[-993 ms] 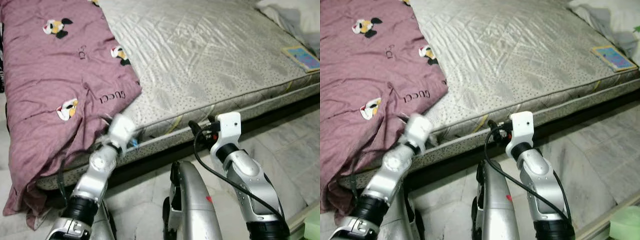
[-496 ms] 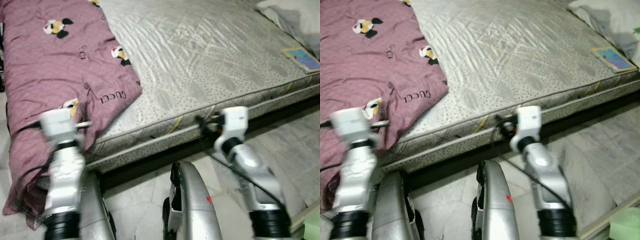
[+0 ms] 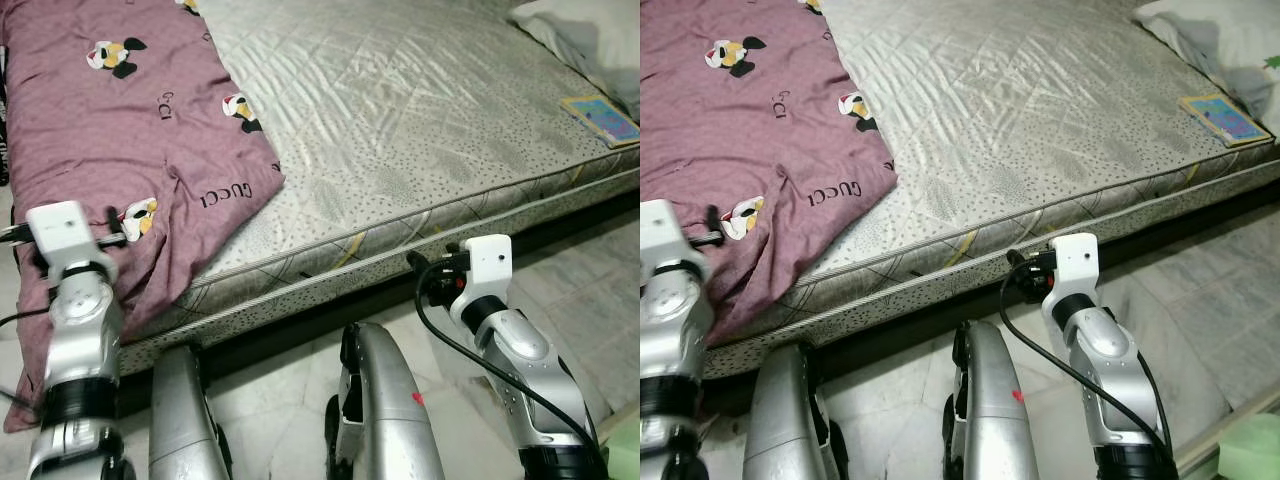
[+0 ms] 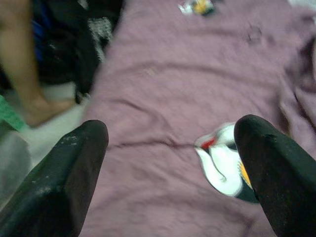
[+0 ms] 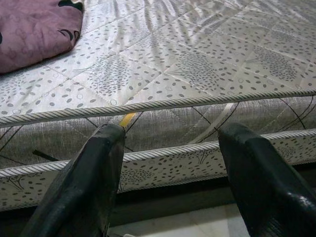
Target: Clean up the room
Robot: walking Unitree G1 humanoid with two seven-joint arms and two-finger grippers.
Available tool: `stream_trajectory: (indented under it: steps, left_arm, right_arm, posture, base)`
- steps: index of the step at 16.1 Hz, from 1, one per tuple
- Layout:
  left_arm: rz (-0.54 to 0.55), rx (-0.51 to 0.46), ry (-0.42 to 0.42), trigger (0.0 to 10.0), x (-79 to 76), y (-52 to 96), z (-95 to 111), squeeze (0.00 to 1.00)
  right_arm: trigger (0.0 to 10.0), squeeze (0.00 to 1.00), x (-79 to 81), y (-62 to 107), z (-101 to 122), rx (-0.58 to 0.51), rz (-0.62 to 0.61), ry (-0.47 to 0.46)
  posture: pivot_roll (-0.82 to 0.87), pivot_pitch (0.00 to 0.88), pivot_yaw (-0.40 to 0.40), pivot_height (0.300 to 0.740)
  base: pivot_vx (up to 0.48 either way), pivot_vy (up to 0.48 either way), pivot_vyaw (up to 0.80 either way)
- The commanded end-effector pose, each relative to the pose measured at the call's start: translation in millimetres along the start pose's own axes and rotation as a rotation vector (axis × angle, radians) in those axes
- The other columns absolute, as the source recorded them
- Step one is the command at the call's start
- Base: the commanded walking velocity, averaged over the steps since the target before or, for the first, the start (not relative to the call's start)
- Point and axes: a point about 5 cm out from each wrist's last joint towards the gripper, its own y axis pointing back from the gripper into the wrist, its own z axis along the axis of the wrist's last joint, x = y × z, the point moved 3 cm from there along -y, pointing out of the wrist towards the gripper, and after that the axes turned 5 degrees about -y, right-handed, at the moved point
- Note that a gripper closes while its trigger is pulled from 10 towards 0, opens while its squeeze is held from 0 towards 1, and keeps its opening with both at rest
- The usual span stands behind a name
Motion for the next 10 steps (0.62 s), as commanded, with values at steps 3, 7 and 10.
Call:
stream_trajectory:
  steps: [3,7,10]
  left_arm:
    - [-0.165,0.118,-0.039,10.0,-32.6,-10.5,-16.6,0.0]
    - [-0.556,0.182,-0.174,10.0,-118.1,9.3,-29.1,0.0]
    - [-0.766,0.145,-0.273,10.0,-160.0,37.2,-36.2,0.0]
  right_arm:
    - [10.0,0.0,-2.8,6.8,3.6,-0.009,-0.005,0.022]
    - [10.0,0.0,-2.0,9.1,4.5,-0.009,0.004,0.062]
    - [10.0,0.0,-1.7,7.3,4.0,-0.007,0.007,0.068]
  posture:
    - [-0.15,0.112,-0.088,0.509]
    - [-0.18,0.107,-0.09,0.509]
    - [-0.17,0.104,-0.094,0.509]
  base:
    - [0.0,0.0,0.0]
    - [0.0,0.0,0.0]
    - [0.0,0.0,0.0]
